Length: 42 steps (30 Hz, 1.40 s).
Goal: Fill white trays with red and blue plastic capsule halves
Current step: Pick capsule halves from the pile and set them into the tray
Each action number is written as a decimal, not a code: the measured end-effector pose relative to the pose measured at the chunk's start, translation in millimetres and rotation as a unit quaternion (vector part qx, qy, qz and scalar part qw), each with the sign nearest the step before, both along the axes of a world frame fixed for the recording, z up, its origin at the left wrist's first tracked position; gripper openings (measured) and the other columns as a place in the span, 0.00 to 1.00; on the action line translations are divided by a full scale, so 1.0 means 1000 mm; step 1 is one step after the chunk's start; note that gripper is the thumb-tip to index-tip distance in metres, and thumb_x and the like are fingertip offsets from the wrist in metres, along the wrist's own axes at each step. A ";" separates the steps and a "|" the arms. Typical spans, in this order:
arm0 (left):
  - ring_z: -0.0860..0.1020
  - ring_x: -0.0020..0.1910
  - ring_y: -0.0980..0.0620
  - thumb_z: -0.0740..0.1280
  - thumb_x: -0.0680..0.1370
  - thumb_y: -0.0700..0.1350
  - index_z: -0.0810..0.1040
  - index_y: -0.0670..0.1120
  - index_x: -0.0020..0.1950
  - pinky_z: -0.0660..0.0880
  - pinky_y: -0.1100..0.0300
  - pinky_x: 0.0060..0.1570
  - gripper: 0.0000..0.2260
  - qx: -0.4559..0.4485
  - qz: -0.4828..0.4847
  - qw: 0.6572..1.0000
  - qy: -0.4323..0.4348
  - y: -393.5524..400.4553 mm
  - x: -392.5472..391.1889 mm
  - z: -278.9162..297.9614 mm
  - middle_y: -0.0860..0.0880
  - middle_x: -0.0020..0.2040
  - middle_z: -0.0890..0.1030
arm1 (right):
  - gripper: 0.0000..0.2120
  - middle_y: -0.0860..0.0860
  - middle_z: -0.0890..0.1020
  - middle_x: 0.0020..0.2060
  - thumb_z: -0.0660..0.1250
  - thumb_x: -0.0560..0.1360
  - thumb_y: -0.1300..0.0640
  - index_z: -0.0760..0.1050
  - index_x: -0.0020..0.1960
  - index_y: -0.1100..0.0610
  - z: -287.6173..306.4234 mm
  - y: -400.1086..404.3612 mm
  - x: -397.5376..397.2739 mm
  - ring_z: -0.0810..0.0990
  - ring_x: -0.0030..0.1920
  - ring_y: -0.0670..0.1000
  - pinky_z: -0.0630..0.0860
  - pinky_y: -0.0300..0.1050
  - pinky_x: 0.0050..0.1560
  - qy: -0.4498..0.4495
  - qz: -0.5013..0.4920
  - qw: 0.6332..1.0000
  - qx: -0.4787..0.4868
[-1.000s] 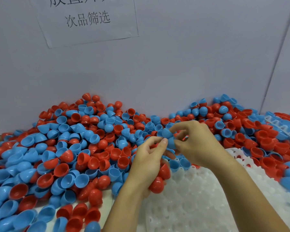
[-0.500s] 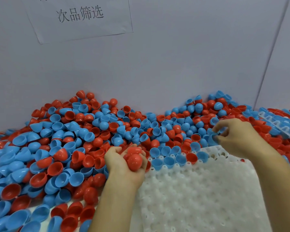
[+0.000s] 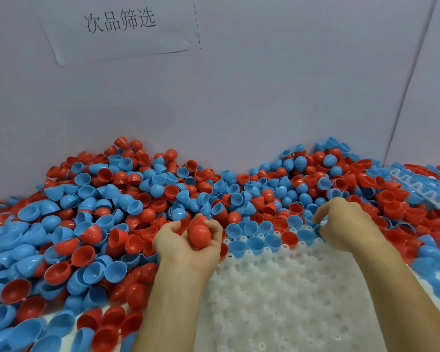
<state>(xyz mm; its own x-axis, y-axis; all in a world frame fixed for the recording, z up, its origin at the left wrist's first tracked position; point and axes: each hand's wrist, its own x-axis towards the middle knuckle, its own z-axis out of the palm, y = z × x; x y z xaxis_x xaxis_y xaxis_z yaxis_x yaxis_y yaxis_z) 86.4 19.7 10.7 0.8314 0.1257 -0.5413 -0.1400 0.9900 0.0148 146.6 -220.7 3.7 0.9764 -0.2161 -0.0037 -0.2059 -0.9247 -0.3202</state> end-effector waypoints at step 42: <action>0.84 0.42 0.44 0.71 0.78 0.45 0.76 0.41 0.51 0.83 0.53 0.38 0.09 0.338 -0.097 0.927 -0.133 -0.015 0.003 0.006 0.42 0.44 0.83 | 0.12 0.48 0.87 0.46 0.65 0.80 0.64 0.81 0.55 0.48 0.045 0.081 -0.035 0.86 0.47 0.47 0.78 0.34 0.41 0.036 0.321 0.825 0.464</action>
